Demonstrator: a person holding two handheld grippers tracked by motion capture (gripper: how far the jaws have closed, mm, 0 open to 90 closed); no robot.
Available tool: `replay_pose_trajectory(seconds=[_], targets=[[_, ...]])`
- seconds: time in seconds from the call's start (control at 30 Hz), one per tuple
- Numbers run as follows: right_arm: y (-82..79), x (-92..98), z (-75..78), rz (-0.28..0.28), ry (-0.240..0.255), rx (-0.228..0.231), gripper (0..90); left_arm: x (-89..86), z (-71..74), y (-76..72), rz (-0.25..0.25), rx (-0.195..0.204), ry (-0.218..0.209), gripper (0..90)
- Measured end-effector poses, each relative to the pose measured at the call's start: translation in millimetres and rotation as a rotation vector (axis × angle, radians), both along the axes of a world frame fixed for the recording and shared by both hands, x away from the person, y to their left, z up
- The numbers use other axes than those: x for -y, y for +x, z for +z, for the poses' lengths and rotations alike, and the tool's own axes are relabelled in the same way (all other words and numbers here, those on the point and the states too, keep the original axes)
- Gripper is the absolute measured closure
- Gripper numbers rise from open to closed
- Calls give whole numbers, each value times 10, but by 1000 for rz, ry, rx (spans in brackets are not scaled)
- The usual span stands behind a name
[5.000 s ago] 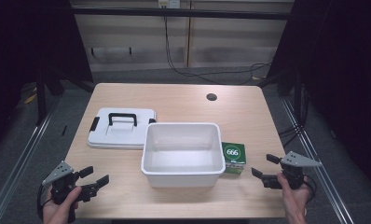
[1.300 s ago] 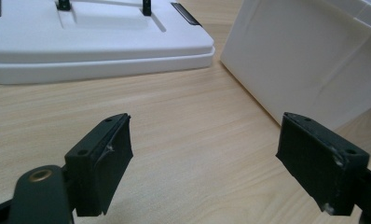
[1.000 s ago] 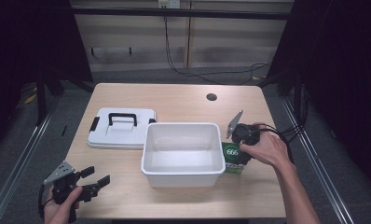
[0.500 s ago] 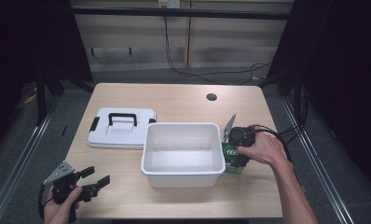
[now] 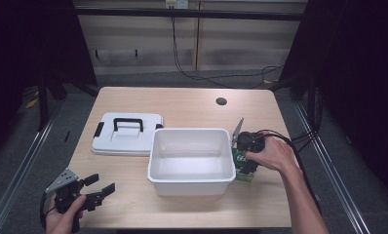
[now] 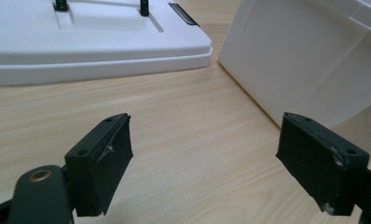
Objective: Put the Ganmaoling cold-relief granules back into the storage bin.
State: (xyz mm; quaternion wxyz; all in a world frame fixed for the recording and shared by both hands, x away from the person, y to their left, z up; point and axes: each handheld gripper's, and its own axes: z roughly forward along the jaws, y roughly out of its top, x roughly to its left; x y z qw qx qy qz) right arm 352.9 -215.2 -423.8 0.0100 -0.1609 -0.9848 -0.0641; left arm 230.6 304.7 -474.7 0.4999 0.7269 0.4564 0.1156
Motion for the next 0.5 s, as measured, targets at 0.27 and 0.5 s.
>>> replay_pose_trajectory(seconds=[0.27,0.5], targets=[[4,-5,7,-1,-13,-3,153,0,0,2,0,1,2,174],[-8,-12,21,0,-29,-3,160,3,-2,3,2,-1,-1,174]])
